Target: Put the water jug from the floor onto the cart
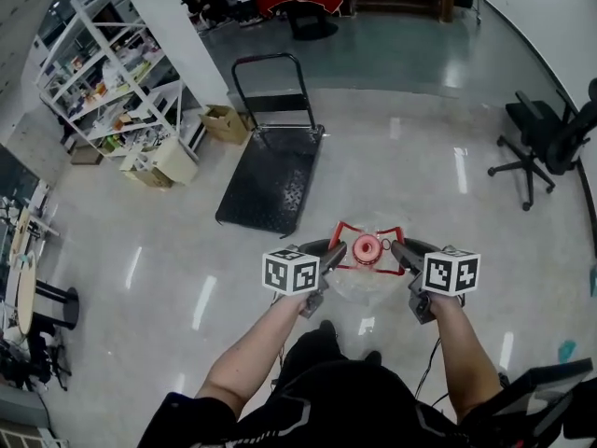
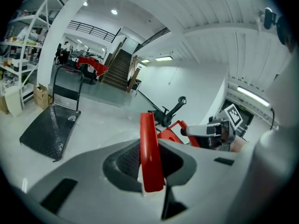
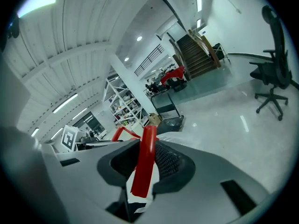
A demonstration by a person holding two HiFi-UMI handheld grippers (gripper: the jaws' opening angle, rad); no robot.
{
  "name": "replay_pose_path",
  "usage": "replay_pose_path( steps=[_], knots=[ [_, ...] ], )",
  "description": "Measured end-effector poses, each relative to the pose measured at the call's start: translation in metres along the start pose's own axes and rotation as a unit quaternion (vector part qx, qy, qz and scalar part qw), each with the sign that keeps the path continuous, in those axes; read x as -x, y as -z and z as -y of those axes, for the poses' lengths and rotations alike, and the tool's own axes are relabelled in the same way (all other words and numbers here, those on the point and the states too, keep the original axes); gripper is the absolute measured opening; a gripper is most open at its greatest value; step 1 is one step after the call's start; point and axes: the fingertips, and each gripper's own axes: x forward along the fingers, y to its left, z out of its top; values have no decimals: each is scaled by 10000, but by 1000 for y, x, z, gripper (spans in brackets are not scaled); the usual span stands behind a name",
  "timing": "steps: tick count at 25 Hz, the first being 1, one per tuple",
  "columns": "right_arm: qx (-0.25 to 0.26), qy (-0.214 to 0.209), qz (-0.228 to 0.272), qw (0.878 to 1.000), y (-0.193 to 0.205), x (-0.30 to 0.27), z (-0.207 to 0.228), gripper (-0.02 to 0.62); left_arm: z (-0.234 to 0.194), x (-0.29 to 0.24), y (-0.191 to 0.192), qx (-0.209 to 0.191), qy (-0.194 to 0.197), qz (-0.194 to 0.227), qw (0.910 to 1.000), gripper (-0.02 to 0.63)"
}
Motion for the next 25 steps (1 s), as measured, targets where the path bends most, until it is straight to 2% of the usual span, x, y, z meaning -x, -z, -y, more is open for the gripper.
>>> replay_pose_path(
  steps=[5,10,15,19,25],
  knots=[
    [294,-196,-250,9991,-26,-58,-9,97,-50,2,-20,176,-127,234,9995,63],
    [108,-322,-383,9987,-49,-123,-24,97,-107,9,-49,266,-197,428,9985,64],
    [228,-445,-385,9980,-82,-205,-51,97,-184,31,-86,382,-307,605,9970,64],
    [419,-489,-515,9966,-104,-272,-68,97,-245,48,-115,409,-504,712,9953,64],
    [621,-834,-709,9920,-159,-354,-89,97,-316,56,-170,504,-849,994,9901,64]
  ],
)
